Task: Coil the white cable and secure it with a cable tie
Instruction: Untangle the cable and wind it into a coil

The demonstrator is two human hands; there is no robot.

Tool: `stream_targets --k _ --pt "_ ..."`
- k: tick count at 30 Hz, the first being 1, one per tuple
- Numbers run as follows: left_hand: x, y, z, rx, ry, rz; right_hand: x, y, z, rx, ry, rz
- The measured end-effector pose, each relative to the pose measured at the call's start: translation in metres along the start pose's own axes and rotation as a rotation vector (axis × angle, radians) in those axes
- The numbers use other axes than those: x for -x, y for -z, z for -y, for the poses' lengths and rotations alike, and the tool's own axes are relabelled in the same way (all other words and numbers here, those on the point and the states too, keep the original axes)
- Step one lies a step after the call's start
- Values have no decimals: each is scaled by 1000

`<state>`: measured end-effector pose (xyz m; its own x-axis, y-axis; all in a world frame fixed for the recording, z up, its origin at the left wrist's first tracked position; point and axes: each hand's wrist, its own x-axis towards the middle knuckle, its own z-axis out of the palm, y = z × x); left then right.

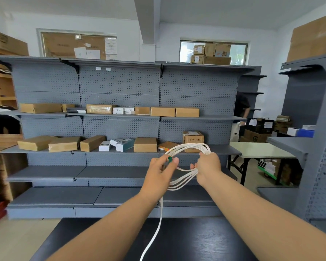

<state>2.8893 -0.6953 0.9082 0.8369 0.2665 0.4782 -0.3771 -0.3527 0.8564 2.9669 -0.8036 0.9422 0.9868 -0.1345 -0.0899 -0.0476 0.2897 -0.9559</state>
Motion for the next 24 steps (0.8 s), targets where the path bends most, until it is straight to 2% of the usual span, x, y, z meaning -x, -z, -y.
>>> stream_targets --k 8,11,15,17,20,24 --pt "0 0 6 210 23 -168 0 -7 -3 -12 84 -24" --pt "-3 1 8 243 109 -224 2 -9 -3 -6 118 -22" --pt "-10 8 4 305 195 -244 9 -11 -2 -9 104 31" --pt "-16 19 -1 337 225 -246 10 -9 -3 -24 55 117" --pt "-25 41 -6 231 181 -196 9 -4 -1 22 9 280" --pt "-36 63 -14 9 113 -44 8 -1 3 327 126 370"
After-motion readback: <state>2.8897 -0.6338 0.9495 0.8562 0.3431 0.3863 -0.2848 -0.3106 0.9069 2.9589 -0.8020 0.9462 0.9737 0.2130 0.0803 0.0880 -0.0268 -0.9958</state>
